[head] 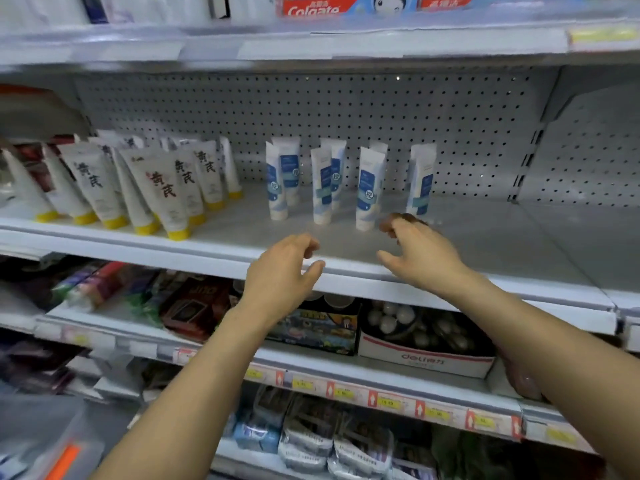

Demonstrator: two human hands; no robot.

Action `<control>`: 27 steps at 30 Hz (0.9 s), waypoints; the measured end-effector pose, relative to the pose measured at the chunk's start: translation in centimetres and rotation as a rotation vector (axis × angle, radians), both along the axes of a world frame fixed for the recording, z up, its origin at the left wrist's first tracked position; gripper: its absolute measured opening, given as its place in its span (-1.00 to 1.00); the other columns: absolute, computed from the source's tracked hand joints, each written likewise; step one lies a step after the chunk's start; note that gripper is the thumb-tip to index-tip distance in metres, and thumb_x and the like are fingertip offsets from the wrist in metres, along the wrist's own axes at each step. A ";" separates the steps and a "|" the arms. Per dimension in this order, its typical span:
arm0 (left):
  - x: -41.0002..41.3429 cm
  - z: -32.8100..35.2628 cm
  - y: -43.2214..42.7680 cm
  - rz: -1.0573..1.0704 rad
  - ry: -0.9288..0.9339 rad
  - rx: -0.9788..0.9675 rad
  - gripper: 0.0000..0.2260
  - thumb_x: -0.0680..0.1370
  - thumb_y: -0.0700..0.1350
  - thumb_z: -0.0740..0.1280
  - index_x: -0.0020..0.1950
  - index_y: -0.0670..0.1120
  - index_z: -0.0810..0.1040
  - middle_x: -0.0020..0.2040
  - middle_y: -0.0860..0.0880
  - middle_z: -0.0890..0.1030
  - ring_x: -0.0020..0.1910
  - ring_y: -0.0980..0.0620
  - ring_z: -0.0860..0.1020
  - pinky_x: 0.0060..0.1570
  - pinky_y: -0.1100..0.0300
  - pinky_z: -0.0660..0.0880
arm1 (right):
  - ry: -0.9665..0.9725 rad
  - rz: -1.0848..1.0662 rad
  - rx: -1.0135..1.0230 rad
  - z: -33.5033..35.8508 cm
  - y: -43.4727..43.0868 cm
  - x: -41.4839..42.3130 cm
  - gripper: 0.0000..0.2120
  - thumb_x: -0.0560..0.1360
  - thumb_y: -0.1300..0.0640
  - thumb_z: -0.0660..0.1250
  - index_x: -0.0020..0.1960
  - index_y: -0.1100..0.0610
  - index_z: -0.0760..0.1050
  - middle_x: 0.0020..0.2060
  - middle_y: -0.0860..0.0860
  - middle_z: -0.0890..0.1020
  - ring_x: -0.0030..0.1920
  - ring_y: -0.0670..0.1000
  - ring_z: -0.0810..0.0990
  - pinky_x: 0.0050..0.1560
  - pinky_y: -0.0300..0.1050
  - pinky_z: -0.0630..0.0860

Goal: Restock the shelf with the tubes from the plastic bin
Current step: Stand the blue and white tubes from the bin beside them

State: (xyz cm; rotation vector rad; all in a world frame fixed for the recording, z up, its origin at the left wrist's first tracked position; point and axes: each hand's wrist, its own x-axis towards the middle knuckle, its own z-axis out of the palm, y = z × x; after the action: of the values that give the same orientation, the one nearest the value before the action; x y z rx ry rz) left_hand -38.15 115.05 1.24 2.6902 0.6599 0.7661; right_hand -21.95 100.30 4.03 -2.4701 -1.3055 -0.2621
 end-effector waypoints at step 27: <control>-53.7 -13.3 28.0 0.654 0.533 -0.426 -0.75 0.57 0.09 0.27 0.21 0.05 0.49 0.11 0.09 0.60 0.03 0.03 0.56 -0.05 0.16 0.43 | 0.237 0.657 -0.414 -16.9 36.9 -45.2 -0.74 0.49 -0.07 0.26 0.09 0.04 0.46 0.05 0.03 0.60 0.03 0.11 0.57 -0.21 -0.10 0.38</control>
State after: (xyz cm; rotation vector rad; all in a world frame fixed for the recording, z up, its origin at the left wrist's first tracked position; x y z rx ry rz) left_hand -91.82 143.03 -12.05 2.2614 1.6596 -0.0212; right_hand -67.12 137.21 -12.85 -2.1028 -2.1119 0.4878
